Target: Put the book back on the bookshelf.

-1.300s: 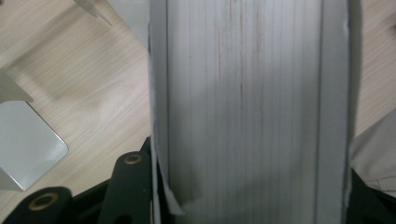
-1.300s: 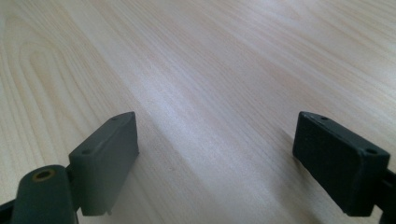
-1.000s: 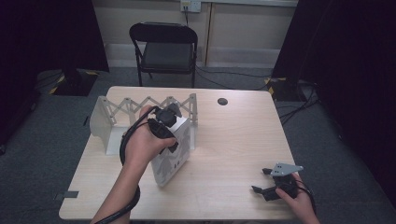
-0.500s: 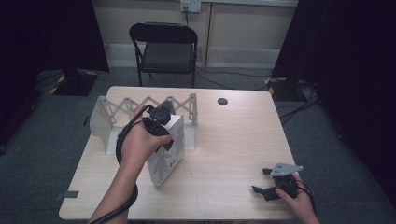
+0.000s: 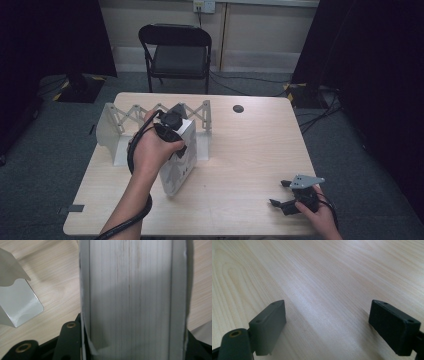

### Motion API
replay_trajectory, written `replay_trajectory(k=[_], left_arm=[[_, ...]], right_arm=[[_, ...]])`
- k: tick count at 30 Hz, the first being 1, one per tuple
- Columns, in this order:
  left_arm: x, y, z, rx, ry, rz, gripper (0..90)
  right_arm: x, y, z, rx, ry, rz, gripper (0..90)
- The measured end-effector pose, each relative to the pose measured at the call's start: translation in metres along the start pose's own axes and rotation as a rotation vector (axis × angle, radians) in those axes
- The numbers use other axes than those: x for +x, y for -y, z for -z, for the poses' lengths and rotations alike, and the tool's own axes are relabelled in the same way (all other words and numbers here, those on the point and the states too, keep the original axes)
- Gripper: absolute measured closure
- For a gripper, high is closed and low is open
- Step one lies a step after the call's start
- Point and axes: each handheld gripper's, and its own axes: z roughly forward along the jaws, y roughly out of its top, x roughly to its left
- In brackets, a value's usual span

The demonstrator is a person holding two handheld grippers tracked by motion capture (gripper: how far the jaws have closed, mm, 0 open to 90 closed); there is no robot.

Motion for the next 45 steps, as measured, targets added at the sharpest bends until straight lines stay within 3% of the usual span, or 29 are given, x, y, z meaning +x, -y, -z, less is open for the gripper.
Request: replay_trajectory(k=[13,24,45], left_arm=[[-0.001,-0.011,-0.003,-0.005,0.000,0.035,52.8],[-0.001,-0.019,-0.006,-0.011,-0.012,0.030,52.8],[-0.008,-0.037,-0.005,-0.069,-0.022,0.053,52.9]], right_arm=[[0.000,0.000,0.000,0.000,0.000,0.001,13.8],[0.000,0.000,0.000,0.000,0.000,0.001,13.7],[0.000,0.000,0.000,0.000,0.000,0.001,13.7]])
